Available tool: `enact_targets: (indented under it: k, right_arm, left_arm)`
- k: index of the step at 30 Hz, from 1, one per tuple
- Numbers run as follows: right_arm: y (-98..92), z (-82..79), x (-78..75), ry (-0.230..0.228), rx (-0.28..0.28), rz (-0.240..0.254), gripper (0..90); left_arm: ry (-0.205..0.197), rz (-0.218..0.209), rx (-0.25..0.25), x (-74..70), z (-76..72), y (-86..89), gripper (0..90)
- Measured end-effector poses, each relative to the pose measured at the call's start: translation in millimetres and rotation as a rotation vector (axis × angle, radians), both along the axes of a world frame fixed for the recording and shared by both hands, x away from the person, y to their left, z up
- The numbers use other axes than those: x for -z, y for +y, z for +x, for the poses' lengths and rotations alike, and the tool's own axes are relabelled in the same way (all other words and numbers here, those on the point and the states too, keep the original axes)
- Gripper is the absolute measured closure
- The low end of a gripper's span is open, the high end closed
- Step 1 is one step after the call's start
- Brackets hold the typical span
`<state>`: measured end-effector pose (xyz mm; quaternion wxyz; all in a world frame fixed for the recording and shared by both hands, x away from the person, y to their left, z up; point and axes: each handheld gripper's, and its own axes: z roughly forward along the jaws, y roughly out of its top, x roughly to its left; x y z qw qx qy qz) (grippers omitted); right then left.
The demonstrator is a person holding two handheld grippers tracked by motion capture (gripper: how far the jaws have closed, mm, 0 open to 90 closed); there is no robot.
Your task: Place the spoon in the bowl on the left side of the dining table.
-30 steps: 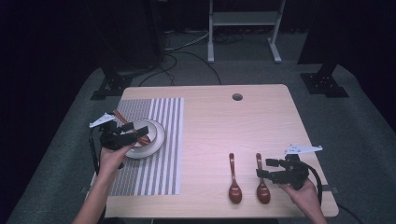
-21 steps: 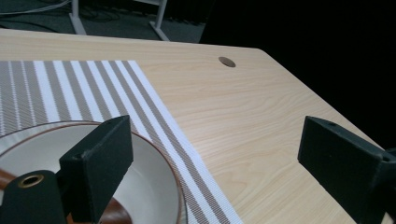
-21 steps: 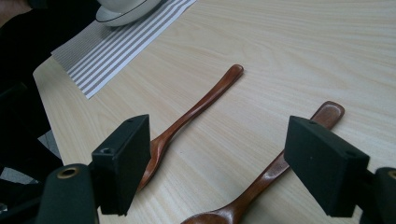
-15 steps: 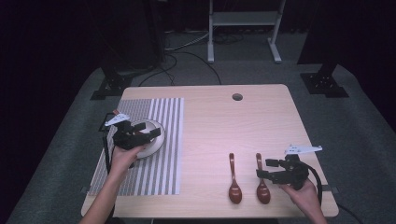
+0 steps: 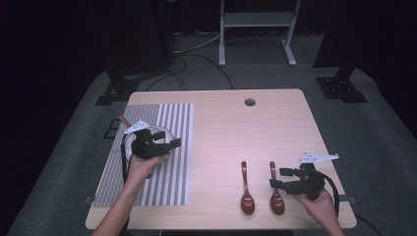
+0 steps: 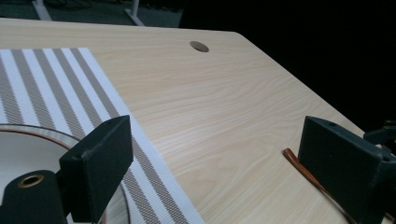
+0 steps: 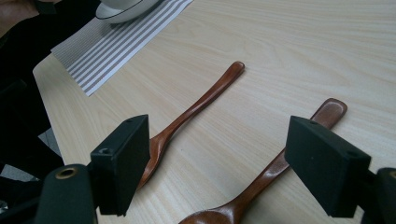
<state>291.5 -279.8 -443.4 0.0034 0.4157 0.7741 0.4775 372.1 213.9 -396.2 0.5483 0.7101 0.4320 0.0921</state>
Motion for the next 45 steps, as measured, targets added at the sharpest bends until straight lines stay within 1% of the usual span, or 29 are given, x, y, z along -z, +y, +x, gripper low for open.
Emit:
enact_targets:
  k: [3, 7, 12, 13, 22, 25, 28, 34, 39, 45]
  right_arm:
    - [-0.5, -0.2, -0.1, -0.002, 0.002, -0.001, 21.0]
    - [-1.2, -0.5, -0.3, -0.008, 0.004, -0.002, 20.8]
    - [-1.7, -0.8, -0.5, -0.010, 0.004, -0.004, 20.7]
    - [-1.5, -0.9, -0.6, -0.009, 0.004, -0.005, 20.6]
    - [-1.1, -1.1, -0.5, -0.008, 0.003, -0.007, 20.6]
    - [-1.5, -1.3, -0.6, -0.008, 0.002, -0.007, 20.6]
    - [-1.8, -1.2, -0.6, -0.009, 0.003, -0.007, 20.6]
    - [-1.1, -1.1, -0.1, -0.010, 0.005, -0.010, 19.9]
    - [-1.5, -1.3, -0.1, -0.011, 0.007, -0.008, 19.8]
    - [-0.6, -1.5, 0.9, -0.006, 0.005, -0.011, 19.5]
  left_arm:
    - [0.003, -0.003, 0.007, 1.3, -0.3, -3.9, 9.3]
    - [0.011, 0.006, 0.026, 5.2, -0.4, -13.3, 9.3]
    - [0.012, 0.017, 0.046, 7.4, -0.9, -20.5, 9.3]
    - [0.012, 0.013, 0.048, 7.9, -1.1, -22.0, 9.3]
    - [0.014, 0.024, 0.067, 10.0, -3.2, -29.3, 9.3]
    - [0.016, 0.025, 0.075, 12.7, -4.7, -32.6, 9.3]
    - [0.024, 0.022, 0.085, 16.9, -7.1, -36.6, 9.3]
    - [0.032, 0.034, 0.104, 23.4, -12.1, -43.1, 9.3]
    - [0.030, 0.042, 0.112, 24.4, -16.5, -45.9, 9.3]
    - [0.034, 0.048, 0.134, 27.0, -23.3, -50.8, 9.3]
